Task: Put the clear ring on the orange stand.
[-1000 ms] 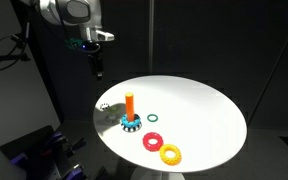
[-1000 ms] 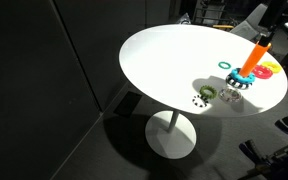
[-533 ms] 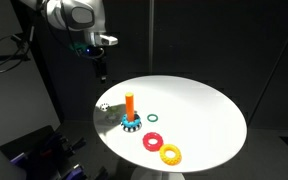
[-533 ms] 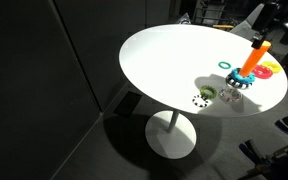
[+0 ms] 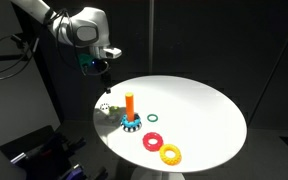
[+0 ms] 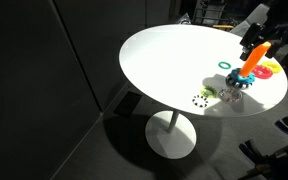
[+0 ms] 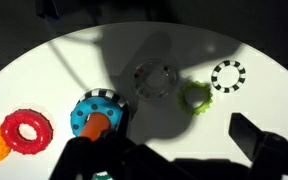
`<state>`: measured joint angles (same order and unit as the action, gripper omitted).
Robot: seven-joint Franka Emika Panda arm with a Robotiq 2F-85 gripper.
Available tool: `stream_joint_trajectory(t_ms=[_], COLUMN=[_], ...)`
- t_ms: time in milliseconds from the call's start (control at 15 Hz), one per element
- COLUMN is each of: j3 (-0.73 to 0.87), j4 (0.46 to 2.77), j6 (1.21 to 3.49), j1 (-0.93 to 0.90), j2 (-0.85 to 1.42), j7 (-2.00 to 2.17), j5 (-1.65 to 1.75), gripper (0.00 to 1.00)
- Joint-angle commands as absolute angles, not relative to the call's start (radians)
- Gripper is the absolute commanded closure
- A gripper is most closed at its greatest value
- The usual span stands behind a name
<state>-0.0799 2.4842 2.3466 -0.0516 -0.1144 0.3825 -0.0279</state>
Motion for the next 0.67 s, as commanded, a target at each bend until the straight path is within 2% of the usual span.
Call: stream_joint_trajectory(t_ms=[0, 600], j3=[-0.067, -0.033], j4=[2.52, 2.483], j6=[2.428, 2.551], j1=[-0.041, -0.046], j2=[-0.074, 0.125], j7=[0.351, 0.369], j5=[-0.038, 0.009], gripper=[0.0, 0.0])
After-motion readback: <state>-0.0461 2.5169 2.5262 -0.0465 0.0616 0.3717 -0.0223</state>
